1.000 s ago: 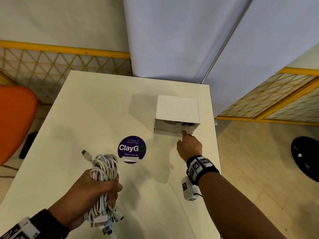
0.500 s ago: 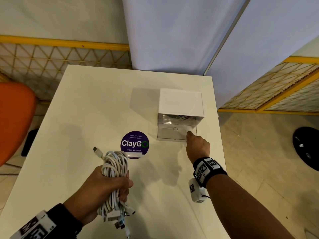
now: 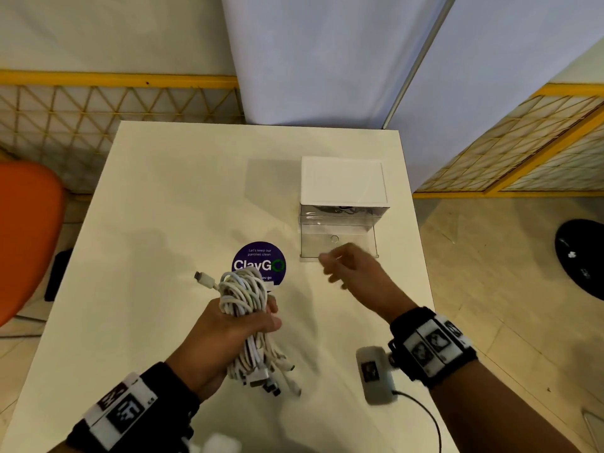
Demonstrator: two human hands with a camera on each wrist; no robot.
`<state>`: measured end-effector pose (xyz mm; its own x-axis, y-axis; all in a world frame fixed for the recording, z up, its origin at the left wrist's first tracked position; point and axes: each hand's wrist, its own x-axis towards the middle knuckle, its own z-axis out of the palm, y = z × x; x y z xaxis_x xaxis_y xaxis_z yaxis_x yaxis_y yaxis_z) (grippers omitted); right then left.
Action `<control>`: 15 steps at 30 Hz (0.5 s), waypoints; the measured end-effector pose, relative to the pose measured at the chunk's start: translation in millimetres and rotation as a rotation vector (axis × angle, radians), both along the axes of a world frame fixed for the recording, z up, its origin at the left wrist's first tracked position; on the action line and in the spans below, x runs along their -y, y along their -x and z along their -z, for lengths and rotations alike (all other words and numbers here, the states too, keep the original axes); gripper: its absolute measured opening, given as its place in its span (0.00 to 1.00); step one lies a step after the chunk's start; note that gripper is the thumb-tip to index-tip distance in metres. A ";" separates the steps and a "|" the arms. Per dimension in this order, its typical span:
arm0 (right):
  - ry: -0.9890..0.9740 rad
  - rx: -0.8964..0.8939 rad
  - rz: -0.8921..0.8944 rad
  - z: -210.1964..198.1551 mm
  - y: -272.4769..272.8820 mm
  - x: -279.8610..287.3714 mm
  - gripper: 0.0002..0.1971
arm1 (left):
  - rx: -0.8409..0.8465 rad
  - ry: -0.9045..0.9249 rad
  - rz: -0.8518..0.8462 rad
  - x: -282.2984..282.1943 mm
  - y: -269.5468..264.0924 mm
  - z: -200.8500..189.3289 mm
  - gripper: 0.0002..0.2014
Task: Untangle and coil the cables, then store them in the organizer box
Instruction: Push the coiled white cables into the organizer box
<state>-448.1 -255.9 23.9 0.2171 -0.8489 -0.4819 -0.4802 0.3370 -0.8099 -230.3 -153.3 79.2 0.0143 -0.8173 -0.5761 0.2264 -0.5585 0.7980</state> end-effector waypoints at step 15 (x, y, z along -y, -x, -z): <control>-0.047 0.381 -0.275 -62.2 -27.5 -86.2 0.14 | -0.136 0.005 0.041 -1.8 49.9 8.4 0.38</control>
<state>-420.6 -169.7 86.1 0.5997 -0.7142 -0.3608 -0.2281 0.2797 -0.9326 -280.3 -151.5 70.8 -0.0972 -0.8183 -0.5666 0.3101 -0.5658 0.7640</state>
